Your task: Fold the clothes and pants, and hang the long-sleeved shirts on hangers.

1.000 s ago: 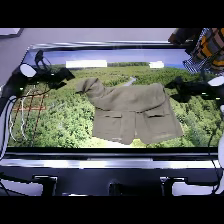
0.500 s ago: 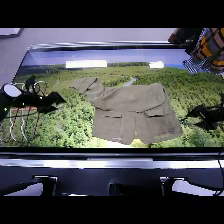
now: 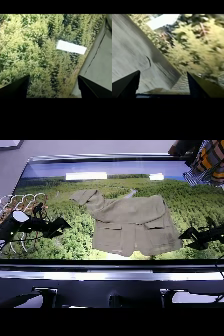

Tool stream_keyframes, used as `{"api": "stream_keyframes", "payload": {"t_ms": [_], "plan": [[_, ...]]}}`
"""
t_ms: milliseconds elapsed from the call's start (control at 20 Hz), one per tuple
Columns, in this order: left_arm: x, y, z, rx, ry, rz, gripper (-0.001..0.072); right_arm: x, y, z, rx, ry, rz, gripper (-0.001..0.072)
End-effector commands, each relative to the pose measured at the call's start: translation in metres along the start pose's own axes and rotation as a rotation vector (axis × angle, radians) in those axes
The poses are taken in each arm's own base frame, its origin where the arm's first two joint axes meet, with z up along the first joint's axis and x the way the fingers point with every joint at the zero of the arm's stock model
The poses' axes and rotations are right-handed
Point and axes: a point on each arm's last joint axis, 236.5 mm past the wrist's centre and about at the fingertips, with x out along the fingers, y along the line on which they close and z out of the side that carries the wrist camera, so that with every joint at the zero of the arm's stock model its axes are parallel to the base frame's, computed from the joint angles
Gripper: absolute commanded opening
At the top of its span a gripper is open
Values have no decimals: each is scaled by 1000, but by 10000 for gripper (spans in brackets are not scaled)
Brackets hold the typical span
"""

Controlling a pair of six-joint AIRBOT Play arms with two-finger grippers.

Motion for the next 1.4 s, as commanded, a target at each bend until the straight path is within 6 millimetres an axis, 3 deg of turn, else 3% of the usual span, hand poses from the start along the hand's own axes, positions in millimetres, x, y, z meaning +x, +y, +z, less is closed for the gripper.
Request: {"api": "stream_keyframes", "payload": {"t_ms": [0,100,150,250,350,450,600,950,1000,1100,1250,1350], "plan": [[2,-1,-4,-17,8,-6,672,13,15,4,19,15,97,648],[5,-9,-9,-23,23,-17,673,13,21,6,13,10,126,490],[10,-11,-14,-8,40,-14,673,13,22,5,15,11,129,472],[27,-16,-30,15,103,-2,673,13,23,0,14,32,136,335],[50,-23,-50,43,174,12,673,12,26,-5,12,57,146,80],[71,-37,-72,78,246,-12,673,11,28,-13,10,87,155,42],[94,-54,-97,104,310,-41,673,8,30,-12,12,75,153,42],[116,-79,-115,130,332,-104,671,7,32,-14,32,84,164,42],[119,-79,-119,133,341,-99,635,7,36,-16,35,91,177,42],[122,-80,-123,137,350,-100,38,10,50,-22,53,100,240,42],[114,-96,-105,186,301,-148,24,22,90,-39,-16,104,275,42],[94,-120,-79,259,251,-205,22,19,144,-40,-137,41,326,42]]}}
